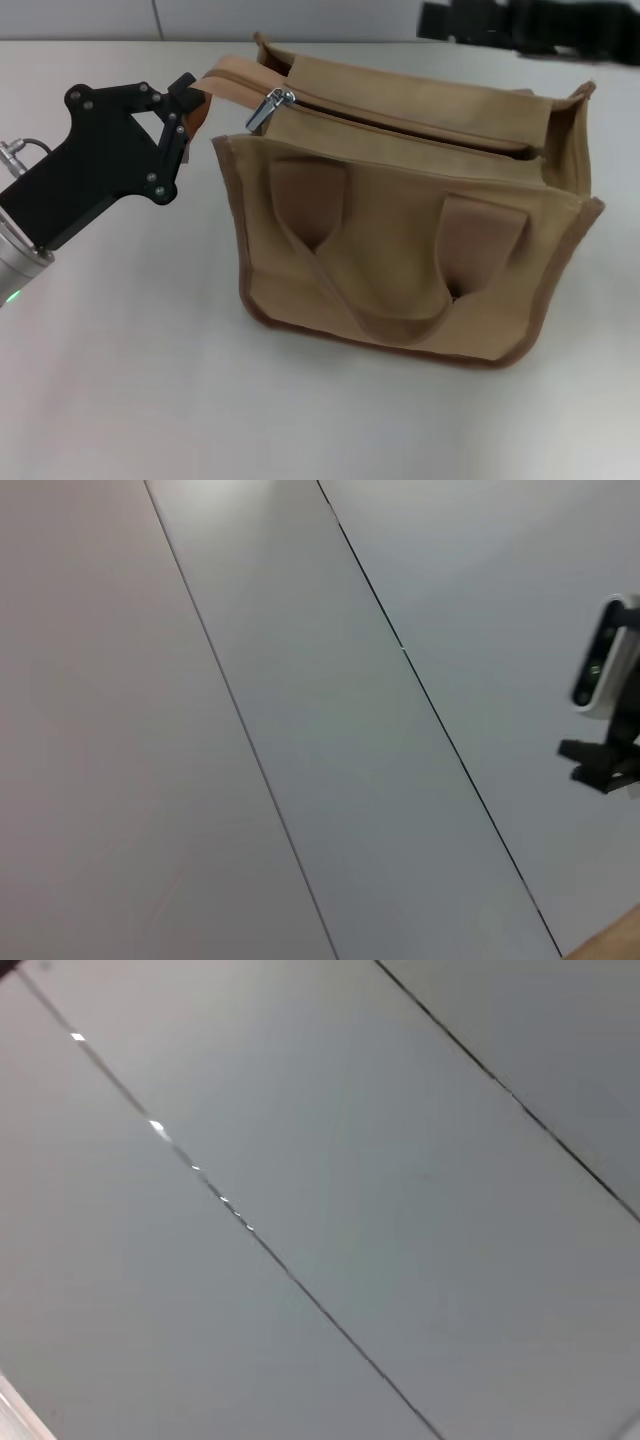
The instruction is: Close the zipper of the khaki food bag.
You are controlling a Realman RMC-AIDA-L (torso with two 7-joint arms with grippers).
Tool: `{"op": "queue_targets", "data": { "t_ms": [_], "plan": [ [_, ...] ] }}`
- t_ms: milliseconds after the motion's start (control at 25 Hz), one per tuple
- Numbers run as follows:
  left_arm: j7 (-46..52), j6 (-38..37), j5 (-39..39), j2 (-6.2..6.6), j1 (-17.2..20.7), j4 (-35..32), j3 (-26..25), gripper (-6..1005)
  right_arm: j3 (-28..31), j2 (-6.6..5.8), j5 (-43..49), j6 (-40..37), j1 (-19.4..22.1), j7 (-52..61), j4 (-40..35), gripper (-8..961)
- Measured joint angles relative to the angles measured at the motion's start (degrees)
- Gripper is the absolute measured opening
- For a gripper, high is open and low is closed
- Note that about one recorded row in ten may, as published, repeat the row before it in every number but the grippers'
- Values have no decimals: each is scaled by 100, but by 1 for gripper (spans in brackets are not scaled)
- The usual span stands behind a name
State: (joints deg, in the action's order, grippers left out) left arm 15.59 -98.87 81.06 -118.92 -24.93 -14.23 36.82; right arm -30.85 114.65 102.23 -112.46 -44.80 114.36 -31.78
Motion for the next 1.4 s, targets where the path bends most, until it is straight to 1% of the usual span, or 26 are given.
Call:
{"op": "queue_targets", "data": {
  "t_ms": [200, 240, 440, 600, 960, 1080, 1400],
  "plan": [
    [8, -1, -3, 0, -11, 0, 0, 12, -592, -39, 13, 348, -395, 919, -227, 780],
    [8, -1, -3, 0, -11, 0, 0, 13, -801, -43, 14, 451, -460, 1132, -297, 780],
    [11, -5, -3, 0, -13, 0, 0, 15, -1417, -38, 16, 821, -610, 1690, -433, 780],
    [79, -8, -3, 6, -26, -15, 1, 16, -1770, -26, 33, 1104, -670, 2039, -448, 780],
    [173, 4, -3, 10, -90, -29, 0, 20, -2169, 25, 246, 1569, -782, 2411, -403, 780],
    [197, -13, -3, 10, -133, -24, 17, 22, -2229, 57, 264, 1658, -828, 2437, -398, 780],
    [329, -101, -2, 9, -228, -53, 40, 25, -2351, 88, 267, 1796, -919, 2558, -390, 780]
  ]
}}
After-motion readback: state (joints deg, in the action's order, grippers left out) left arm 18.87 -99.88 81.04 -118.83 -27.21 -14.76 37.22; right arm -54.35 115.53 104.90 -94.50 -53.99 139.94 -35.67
